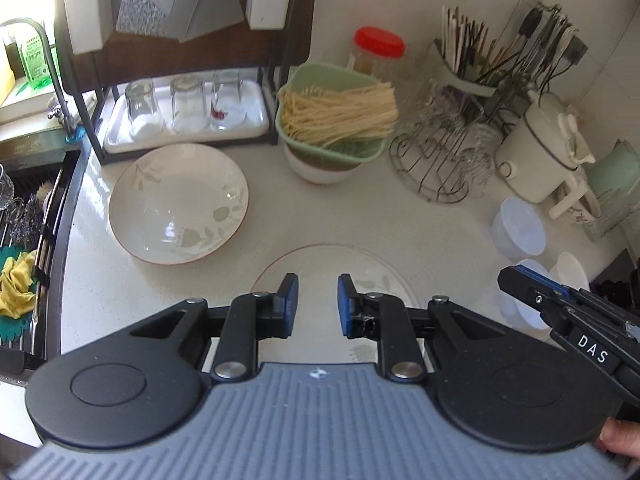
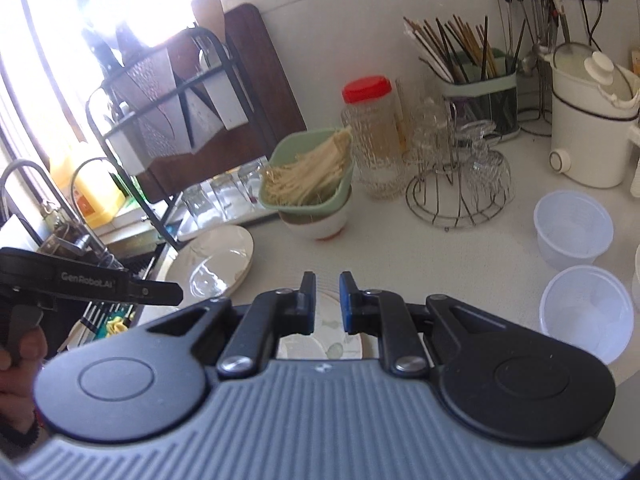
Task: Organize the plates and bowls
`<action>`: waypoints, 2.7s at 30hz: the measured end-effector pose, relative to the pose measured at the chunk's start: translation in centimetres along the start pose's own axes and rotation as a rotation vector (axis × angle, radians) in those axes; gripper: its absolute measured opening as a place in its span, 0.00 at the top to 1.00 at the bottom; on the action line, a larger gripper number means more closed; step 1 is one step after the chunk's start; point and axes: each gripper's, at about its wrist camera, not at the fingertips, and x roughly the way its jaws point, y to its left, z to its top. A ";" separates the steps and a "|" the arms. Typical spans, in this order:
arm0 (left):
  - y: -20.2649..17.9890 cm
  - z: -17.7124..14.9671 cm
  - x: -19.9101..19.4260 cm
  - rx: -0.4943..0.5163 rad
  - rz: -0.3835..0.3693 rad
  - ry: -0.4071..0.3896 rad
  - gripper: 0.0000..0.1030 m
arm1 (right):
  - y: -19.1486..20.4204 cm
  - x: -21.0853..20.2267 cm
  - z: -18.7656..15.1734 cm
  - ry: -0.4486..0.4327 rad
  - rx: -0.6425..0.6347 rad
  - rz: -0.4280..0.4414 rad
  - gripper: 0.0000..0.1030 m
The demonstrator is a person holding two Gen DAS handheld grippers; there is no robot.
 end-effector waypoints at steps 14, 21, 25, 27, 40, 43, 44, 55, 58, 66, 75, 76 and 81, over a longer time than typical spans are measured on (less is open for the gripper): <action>-0.8 -1.9 -4.2 0.000 0.008 -0.081 0.78 | 0.3 -4.1 0.5 -0.035 -0.014 -0.004 0.85; -1.1 -3.0 -4.8 -0.046 0.003 -0.089 0.78 | 0.0 -5.0 0.1 -0.031 -0.039 0.000 0.85; -1.2 -3.8 -5.1 -0.063 0.022 -0.099 0.78 | -0.2 -5.3 -0.2 -0.019 -0.049 0.011 0.85; -1.1 -4.2 -5.3 -0.078 0.028 -0.104 0.78 | -0.2 -5.3 -0.3 -0.014 -0.061 0.016 0.85; 1.0 -5.9 -6.2 -0.157 0.075 -0.102 0.78 | 1.6 -4.3 -1.0 0.033 -0.115 0.085 0.84; 1.8 -5.8 -6.2 -0.167 0.085 -0.098 0.78 | 2.3 -3.8 -1.0 0.042 -0.120 0.097 0.84; 2.1 -5.7 -6.1 -0.173 0.085 -0.096 0.78 | 2.5 -3.6 -0.9 0.046 -0.122 0.099 0.84; 6.1 -2.6 -3.8 -0.173 0.052 -0.093 0.78 | 5.0 0.1 0.5 0.067 -0.155 0.105 0.84; 7.7 -1.5 -2.8 -0.184 0.041 -0.084 0.78 | 5.6 1.5 1.1 0.079 -0.154 0.098 0.84; 12.4 0.9 -0.6 -0.201 0.054 -0.073 0.61 | 7.8 5.2 2.1 0.114 -0.183 0.067 0.84; 17.8 3.6 2.9 -0.225 0.024 -0.071 0.39 | 9.8 7.5 3.6 0.141 -0.226 0.008 0.76; 18.3 4.0 3.3 -0.219 0.025 -0.067 0.38 | 9.9 8.0 3.8 0.146 -0.213 0.003 0.76; 20.4 5.9 4.7 -0.196 0.032 -0.047 0.36 | 10.5 11.0 4.0 0.183 -0.172 -0.031 0.72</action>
